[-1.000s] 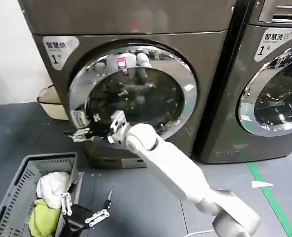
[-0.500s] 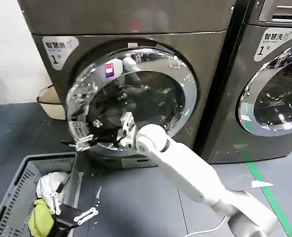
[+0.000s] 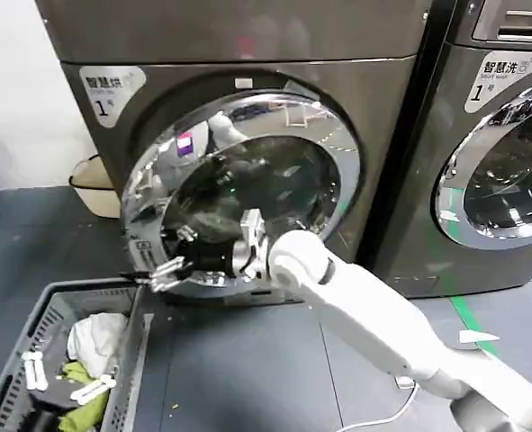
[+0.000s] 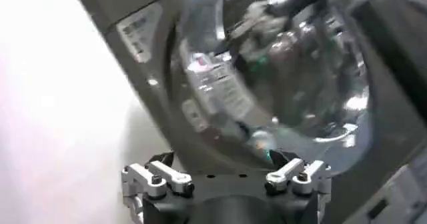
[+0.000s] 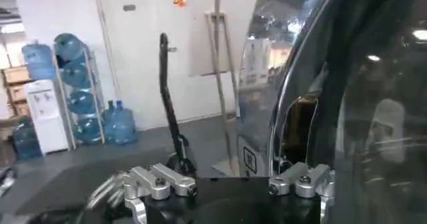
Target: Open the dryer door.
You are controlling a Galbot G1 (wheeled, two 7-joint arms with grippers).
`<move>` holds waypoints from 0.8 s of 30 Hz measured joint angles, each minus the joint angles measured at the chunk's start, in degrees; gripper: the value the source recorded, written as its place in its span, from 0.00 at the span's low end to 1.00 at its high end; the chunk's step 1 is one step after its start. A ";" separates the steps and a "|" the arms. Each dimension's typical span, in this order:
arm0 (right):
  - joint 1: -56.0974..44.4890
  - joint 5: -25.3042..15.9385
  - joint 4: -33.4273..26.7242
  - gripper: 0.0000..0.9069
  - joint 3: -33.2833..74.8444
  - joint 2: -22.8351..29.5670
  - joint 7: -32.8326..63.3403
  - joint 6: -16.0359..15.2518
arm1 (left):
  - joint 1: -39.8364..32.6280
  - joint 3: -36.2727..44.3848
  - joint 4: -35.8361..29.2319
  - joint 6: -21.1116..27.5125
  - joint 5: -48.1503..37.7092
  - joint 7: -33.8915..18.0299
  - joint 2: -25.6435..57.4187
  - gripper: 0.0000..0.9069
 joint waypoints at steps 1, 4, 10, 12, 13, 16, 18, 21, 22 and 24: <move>-0.22 0.30 0.63 1.00 -0.17 -0.43 0.00 0.23 | -0.39 -0.55 0.30 0.15 -0.44 0.01 0.57 1.00; -0.76 0.88 2.44 1.00 -0.44 -2.13 -0.05 0.49 | -1.62 -1.59 1.04 0.81 -1.78 0.09 2.47 1.00; -1.78 3.00 5.85 1.00 0.16 -5.27 -0.62 0.50 | -4.72 -2.38 2.69 1.51 -3.29 0.22 6.54 1.00; -2.27 3.64 7.11 1.00 0.68 -6.39 -0.96 0.49 | -5.81 -2.20 3.32 1.53 -3.75 0.22 7.85 1.00; -2.53 3.89 7.71 1.00 0.96 -6.96 -1.08 0.50 | -6.28 -1.99 3.54 1.51 -3.76 0.22 8.45 1.00; -3.39 4.24 9.57 1.00 1.89 -8.75 -1.20 0.51 | -7.79 -1.00 4.31 1.38 -3.75 0.34 10.34 1.00; -4.12 4.62 10.85 1.00 2.54 -9.96 -1.18 0.50 | -8.80 -0.31 4.82 1.37 -3.71 0.50 11.38 1.00; -5.16 5.08 12.46 1.00 3.67 -11.59 -1.07 0.47 | -10.60 1.25 5.60 1.41 -4.00 0.42 13.00 1.00; -5.46 5.19 12.91 1.00 3.97 -12.02 -1.06 0.46 | -11.19 1.84 5.82 1.41 -3.98 0.39 13.50 1.00; -6.29 5.34 13.97 1.00 4.70 -13.18 -1.05 0.45 | -12.39 3.11 6.22 1.51 -3.68 0.33 14.62 1.00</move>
